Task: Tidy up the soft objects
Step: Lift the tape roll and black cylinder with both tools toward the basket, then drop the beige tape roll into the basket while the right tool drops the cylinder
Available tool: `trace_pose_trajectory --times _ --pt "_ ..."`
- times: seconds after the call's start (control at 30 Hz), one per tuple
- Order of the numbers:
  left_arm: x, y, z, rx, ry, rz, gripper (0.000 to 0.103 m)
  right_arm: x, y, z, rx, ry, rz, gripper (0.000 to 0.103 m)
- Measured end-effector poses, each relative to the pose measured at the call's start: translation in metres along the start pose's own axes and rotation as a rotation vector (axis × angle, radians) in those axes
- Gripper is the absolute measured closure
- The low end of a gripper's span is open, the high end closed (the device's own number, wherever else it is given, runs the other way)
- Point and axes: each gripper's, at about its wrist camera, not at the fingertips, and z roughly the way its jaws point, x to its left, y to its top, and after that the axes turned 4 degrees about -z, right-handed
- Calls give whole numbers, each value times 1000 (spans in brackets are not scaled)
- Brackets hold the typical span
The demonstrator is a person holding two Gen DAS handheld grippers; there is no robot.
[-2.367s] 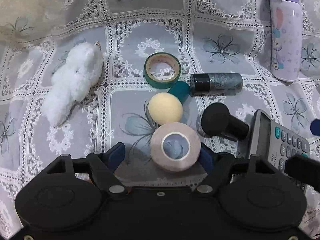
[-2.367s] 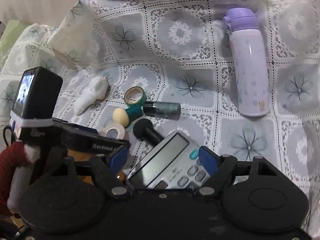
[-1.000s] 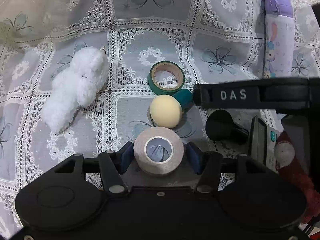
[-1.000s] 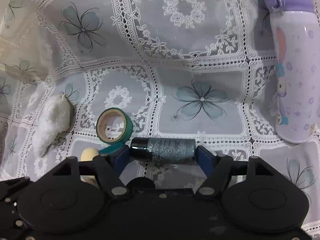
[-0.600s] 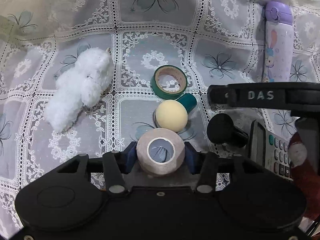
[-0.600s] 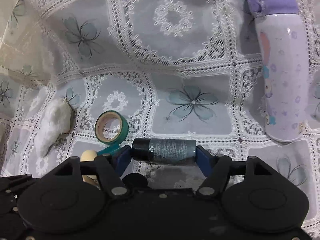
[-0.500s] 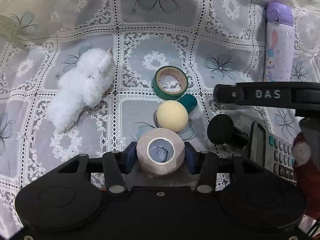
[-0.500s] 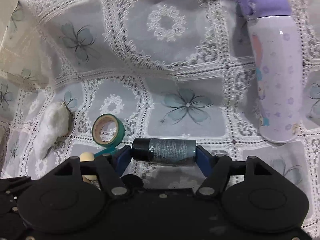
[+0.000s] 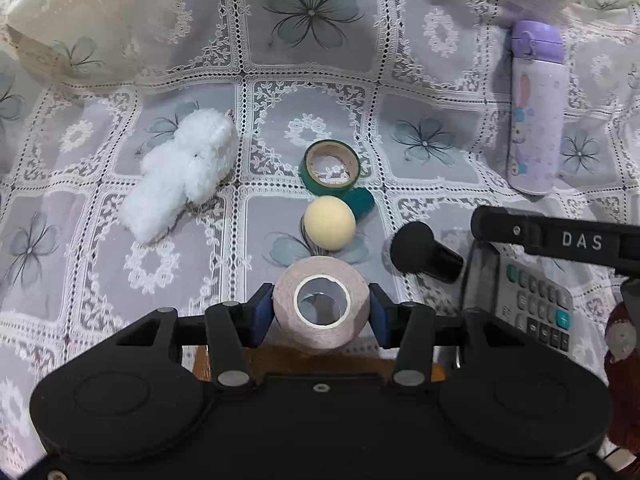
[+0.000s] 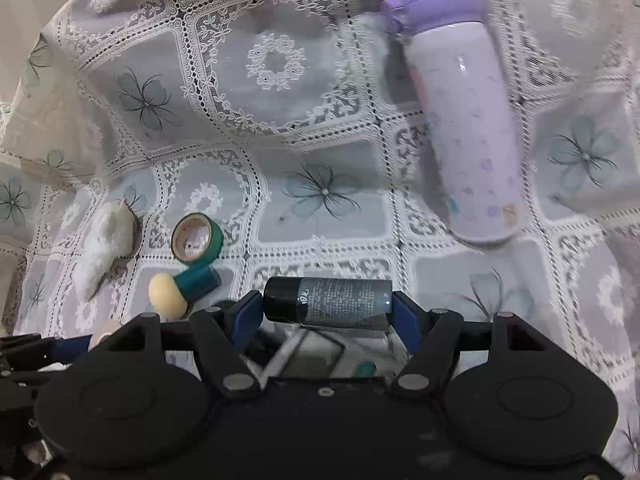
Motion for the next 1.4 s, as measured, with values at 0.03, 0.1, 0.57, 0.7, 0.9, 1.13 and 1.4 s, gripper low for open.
trace_pose_trajectory --times 0.03,0.1,0.57,0.7,0.9,1.13,1.4 --pt "0 -2 -2 0 0 -3 55 -1 -3 -4 1 -2 0 34" --pt "-2 -9 -8 -2 -1 -6 55 -2 -9 -12 1 -6 3 34" --pt "-16 -77 -62 12 -12 -25 55 -6 -83 -80 27 30 43 34" --pt "-24 -100 -82 9 -11 -15 55 -6 -111 -106 26 38 51 34" --pt "-35 -138 -106 20 -26 -3 55 -5 -152 -143 29 54 88 34" --pt "-43 -180 -123 41 -25 0 55 -6 -197 -181 19 61 124 34" --pt "-43 -219 -143 23 -1 -28 55 -4 -244 -222 -1 85 169 34"
